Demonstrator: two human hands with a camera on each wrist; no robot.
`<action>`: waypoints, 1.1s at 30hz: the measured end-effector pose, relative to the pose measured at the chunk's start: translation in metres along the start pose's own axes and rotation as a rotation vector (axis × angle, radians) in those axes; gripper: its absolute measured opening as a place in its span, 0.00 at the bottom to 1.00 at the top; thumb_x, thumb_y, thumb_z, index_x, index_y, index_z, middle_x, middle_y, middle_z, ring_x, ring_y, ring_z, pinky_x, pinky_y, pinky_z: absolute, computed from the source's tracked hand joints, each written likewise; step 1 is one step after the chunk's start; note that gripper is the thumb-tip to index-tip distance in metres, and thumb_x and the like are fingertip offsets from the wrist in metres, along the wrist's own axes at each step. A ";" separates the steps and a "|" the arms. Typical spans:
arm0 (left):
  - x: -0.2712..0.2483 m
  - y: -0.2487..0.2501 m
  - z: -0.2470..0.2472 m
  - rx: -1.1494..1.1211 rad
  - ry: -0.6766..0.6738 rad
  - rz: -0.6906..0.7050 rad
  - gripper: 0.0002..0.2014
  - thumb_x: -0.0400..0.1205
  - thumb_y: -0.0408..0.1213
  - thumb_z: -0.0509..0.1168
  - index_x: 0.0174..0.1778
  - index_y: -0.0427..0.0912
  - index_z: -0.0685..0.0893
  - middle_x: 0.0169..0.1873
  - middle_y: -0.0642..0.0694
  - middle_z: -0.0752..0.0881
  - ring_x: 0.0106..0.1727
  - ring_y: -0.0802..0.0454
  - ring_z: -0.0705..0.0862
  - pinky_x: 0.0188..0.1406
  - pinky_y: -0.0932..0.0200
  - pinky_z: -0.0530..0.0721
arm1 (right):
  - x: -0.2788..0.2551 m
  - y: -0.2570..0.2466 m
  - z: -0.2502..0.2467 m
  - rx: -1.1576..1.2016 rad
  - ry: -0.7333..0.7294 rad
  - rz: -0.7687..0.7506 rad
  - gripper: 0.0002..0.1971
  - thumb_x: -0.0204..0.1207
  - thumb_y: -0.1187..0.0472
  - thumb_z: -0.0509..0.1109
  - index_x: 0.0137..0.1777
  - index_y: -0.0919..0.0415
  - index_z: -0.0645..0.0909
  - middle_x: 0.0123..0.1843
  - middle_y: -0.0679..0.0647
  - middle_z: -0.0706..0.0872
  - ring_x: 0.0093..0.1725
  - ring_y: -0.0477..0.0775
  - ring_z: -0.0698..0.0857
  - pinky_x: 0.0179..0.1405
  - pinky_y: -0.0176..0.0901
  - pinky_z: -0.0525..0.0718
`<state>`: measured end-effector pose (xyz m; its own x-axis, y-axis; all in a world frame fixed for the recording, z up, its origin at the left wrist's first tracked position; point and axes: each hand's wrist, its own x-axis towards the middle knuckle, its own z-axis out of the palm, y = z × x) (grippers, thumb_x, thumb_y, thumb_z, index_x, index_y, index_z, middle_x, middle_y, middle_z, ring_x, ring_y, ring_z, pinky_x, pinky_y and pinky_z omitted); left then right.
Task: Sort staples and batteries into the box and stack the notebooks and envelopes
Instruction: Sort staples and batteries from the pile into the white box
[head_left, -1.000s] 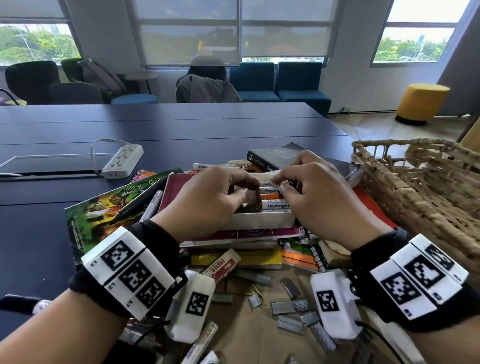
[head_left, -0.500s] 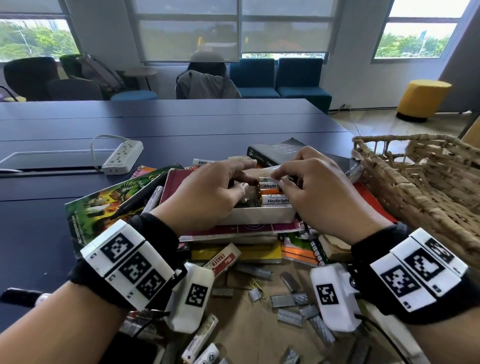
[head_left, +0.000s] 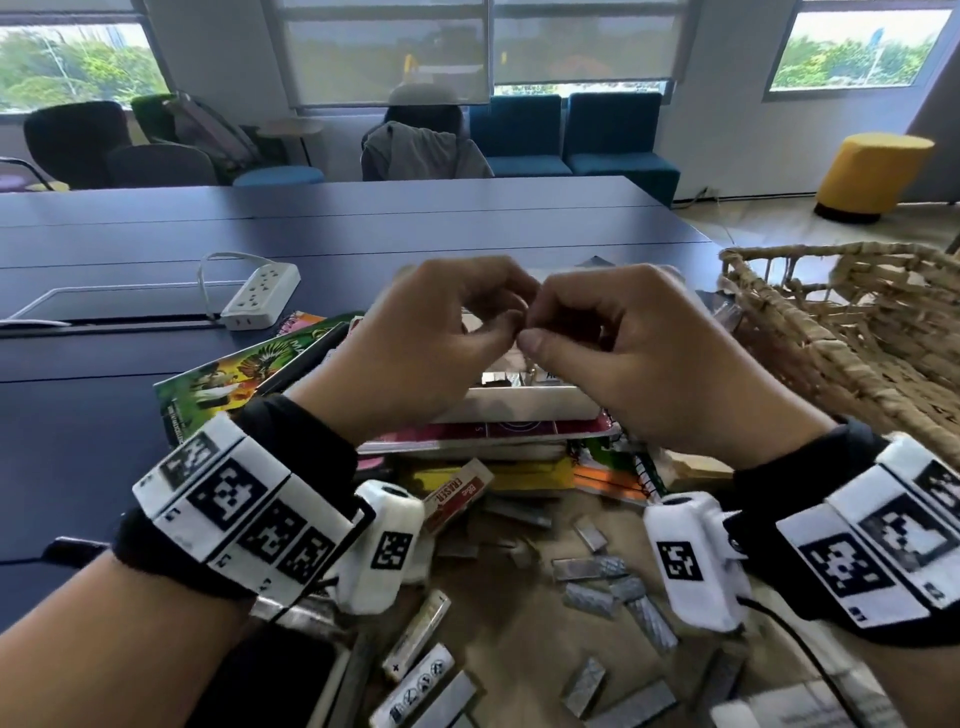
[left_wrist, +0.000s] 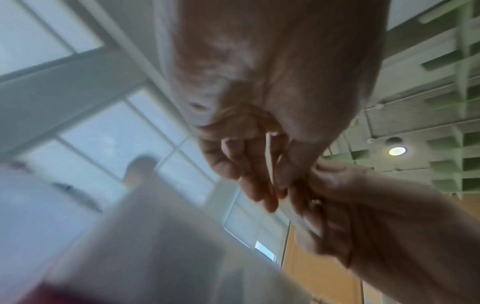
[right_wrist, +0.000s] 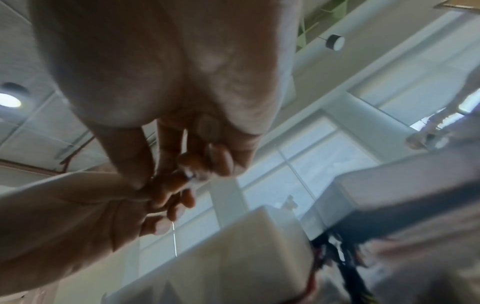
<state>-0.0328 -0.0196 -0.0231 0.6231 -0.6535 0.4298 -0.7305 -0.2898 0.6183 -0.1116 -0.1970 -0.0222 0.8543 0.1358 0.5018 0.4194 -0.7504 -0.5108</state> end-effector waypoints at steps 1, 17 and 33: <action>-0.001 0.003 -0.004 0.036 -0.047 0.028 0.10 0.83 0.28 0.68 0.50 0.48 0.90 0.40 0.56 0.91 0.45 0.60 0.88 0.45 0.63 0.80 | -0.001 -0.003 -0.001 0.007 -0.061 -0.016 0.09 0.80 0.57 0.76 0.38 0.52 0.86 0.30 0.46 0.82 0.32 0.46 0.80 0.31 0.35 0.74; -0.022 0.003 -0.034 0.272 -0.482 -0.138 0.04 0.87 0.43 0.68 0.49 0.52 0.89 0.34 0.54 0.87 0.35 0.56 0.84 0.37 0.59 0.82 | -0.022 -0.052 0.047 -0.178 -0.963 -0.141 0.20 0.79 0.45 0.75 0.69 0.35 0.77 0.62 0.36 0.81 0.57 0.39 0.82 0.56 0.44 0.85; -0.022 0.004 -0.034 0.215 -0.518 -0.131 0.05 0.87 0.42 0.68 0.47 0.50 0.87 0.32 0.56 0.87 0.31 0.63 0.84 0.32 0.71 0.78 | -0.025 -0.059 0.054 -0.398 -0.963 -0.115 0.07 0.80 0.46 0.69 0.54 0.44 0.77 0.52 0.40 0.78 0.50 0.41 0.80 0.50 0.40 0.85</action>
<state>-0.0399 0.0171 -0.0078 0.5338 -0.8440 -0.0530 -0.7305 -0.4917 0.4739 -0.1415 -0.1210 -0.0420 0.7723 0.5465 -0.3240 0.5316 -0.8351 -0.1414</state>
